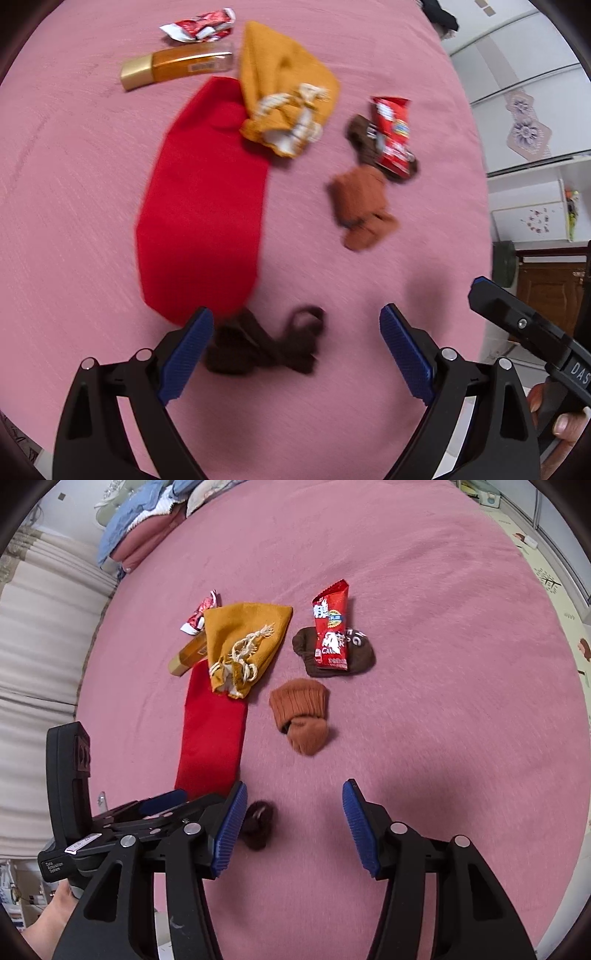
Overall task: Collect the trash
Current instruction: 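Move both tools back over the remaining items on the bed, then grasp the red cloth bag with left tool while right tool grasps brown sock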
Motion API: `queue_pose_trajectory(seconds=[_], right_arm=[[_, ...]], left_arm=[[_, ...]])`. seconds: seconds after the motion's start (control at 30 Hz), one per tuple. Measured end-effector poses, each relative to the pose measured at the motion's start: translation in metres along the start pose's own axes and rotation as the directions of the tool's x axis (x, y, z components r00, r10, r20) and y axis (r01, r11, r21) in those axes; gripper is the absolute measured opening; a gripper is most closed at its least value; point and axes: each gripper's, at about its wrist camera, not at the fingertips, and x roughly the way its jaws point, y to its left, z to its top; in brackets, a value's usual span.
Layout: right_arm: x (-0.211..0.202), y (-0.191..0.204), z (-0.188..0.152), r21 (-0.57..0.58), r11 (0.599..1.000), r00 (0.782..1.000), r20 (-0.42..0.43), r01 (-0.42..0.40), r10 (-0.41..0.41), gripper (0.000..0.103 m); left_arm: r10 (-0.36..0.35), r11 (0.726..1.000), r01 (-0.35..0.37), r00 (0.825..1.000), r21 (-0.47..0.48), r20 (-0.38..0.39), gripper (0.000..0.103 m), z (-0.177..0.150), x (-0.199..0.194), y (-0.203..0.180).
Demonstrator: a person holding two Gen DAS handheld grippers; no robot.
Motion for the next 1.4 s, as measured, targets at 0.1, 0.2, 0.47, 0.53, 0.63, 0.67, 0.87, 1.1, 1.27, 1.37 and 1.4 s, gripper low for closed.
queue_pose_trajectory(seconds=[0.1, 0.2, 0.47, 0.53, 0.63, 0.67, 0.87, 1.1, 1.27, 1.37, 1.4], right_arm=[[0.015, 0.001, 0.012, -0.008, 1.0, 1.0, -0.012, 0.022, -0.022, 0.06], [0.031, 0.001, 0.023, -0.012, 0.999, 0.999, -0.033, 0.041, -0.041, 0.06], [0.072, 0.004, 0.044, -0.05, 0.994, 0.992, -0.074, 0.094, -0.097, 0.068], [0.079, 0.003, 0.047, -0.048, 0.994, 0.992, -0.082, 0.094, -0.098, 0.068], [0.088, 0.004, 0.052, -0.054, 0.992, 0.99, -0.084, 0.11, -0.115, 0.068], [0.091, 0.004, 0.054, -0.061, 0.991, 0.989, -0.084, 0.115, -0.12, 0.068], [0.106, 0.008, 0.061, -0.073, 0.987, 0.985, -0.087, 0.142, -0.148, 0.068], [0.119, 0.012, 0.058, -0.097, 0.984, 0.982, -0.104, 0.149, -0.159, 0.038], [0.115, 0.017, 0.051, -0.108, 0.988, 0.988, -0.1, 0.111, -0.122, 0.031], [0.107, 0.019, 0.046, -0.114, 0.989, 0.989, -0.1, 0.094, -0.106, 0.03], [0.1, 0.017, 0.044, -0.115, 0.989, 0.99, -0.098, 0.09, -0.101, 0.03]], left_arm=[[0.032, 0.999, -0.032, 0.999, -0.003, 0.004, 0.091, 0.012, 0.006, 0.011], [0.07, 0.998, -0.07, 0.998, -0.002, 0.008, 0.092, 0.025, 0.013, 0.023], [0.117, 0.993, -0.117, 0.993, -0.015, -0.028, 0.095, 0.05, 0.044, 0.047], [0.121, 0.992, -0.122, 0.991, -0.011, -0.049, 0.098, 0.052, 0.056, 0.049], [0.148, 0.989, -0.148, 0.987, 0.009, -0.068, 0.099, 0.055, 0.068, 0.047], [0.159, 0.987, -0.158, 0.985, 0.013, -0.073, 0.099, 0.056, 0.07, 0.047], [0.237, 0.971, -0.234, 0.968, 0.039, -0.082, 0.099, 0.058, 0.082, 0.041], [0.291, 0.957, -0.29, 0.953, 0.03, -0.079, 0.097, 0.056, 0.087, 0.027], [0.29, 0.957, -0.29, 0.954, 0.003, -0.076, 0.076, 0.056, 0.071, 0.009], [0.279, 0.96, -0.28, 0.958, -0.005, -0.07, 0.051, 0.057, 0.062, 0.01], [0.267, 0.963, -0.269, 0.961, -0.018, -0.071, 0.041, 0.058, 0.059, 0.011]])
